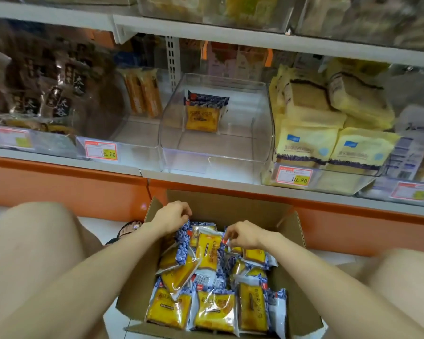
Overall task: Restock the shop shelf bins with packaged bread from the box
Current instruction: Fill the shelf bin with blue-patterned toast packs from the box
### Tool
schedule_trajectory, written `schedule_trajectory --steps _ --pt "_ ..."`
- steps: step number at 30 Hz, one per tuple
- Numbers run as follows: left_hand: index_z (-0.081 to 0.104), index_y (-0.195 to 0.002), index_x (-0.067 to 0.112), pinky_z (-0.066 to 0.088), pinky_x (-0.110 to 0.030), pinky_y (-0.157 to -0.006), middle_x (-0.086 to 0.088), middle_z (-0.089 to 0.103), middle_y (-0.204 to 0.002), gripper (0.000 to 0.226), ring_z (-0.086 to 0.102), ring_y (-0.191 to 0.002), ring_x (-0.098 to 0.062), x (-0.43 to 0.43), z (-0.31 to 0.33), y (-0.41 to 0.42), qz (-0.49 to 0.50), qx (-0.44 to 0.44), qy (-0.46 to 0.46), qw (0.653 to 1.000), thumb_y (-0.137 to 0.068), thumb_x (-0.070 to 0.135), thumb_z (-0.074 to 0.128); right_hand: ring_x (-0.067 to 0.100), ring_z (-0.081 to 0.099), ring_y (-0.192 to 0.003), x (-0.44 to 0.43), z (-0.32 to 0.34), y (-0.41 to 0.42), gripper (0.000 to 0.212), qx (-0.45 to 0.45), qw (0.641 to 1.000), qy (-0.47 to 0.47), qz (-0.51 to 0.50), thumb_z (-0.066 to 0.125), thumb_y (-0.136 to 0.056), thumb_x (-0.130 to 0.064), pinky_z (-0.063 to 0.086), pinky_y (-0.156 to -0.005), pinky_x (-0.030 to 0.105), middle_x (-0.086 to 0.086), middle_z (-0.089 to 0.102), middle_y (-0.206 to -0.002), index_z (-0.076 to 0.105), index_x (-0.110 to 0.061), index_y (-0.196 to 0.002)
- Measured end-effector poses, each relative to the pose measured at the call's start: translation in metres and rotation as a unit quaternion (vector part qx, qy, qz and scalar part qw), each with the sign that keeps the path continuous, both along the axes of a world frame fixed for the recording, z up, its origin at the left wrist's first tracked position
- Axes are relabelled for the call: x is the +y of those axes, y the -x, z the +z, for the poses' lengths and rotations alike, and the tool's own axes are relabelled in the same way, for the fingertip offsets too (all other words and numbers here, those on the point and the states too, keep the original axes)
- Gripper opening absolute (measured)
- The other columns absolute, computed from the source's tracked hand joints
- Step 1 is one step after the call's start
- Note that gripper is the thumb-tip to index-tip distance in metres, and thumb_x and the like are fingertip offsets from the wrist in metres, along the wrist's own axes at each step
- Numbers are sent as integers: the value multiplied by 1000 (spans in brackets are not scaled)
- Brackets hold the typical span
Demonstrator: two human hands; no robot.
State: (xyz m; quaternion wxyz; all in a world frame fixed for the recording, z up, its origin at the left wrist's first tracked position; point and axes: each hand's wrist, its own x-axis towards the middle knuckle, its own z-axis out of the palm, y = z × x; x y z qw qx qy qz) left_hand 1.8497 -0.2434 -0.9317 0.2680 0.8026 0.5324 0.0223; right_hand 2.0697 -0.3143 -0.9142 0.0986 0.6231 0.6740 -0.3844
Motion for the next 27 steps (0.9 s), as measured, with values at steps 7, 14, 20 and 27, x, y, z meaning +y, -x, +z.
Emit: schedule_trajectory --steps 7,14,20,27 --pt "40 -134 20 42 -33 -98 -16 34 -136 49 50 -113 -31 -5 -47 18 26 76 133 988 -89 16 58 20 60 -103 0 -59 20 35 66 991 22 -112 57 -94 -20 49 -75 27 7 49 -138 54 -24 -128" --pt "16 -146 34 23 -43 -112 -21 12 -152 79 18 -138 -40 0 -88 18 124 39 182 975 -85 29 66 29 54 -120 -3 -115 26 58 131 967 46 -212 61 -92 -18 49 -93 39 4 32 -152 37 -39 -140" --pt "18 -142 32 38 -46 -104 -5 41 -143 74 46 -125 -33 3 -99 22 220 -75 176 957 -84 41 64 22 29 -140 7 -130 51 69 159 962 50 -216 70 -85 -28 34 -108 33 -3 26 -155 33 -52 -137" --pt "45 -130 15 41 -30 -90 -7 57 -127 34 55 -105 -19 0 -98 34 257 -85 126 954 -96 9 45 29 31 -138 1 -128 76 57 249 922 25 -296 69 -85 -9 41 -91 20 8 19 -154 48 -42 -126"
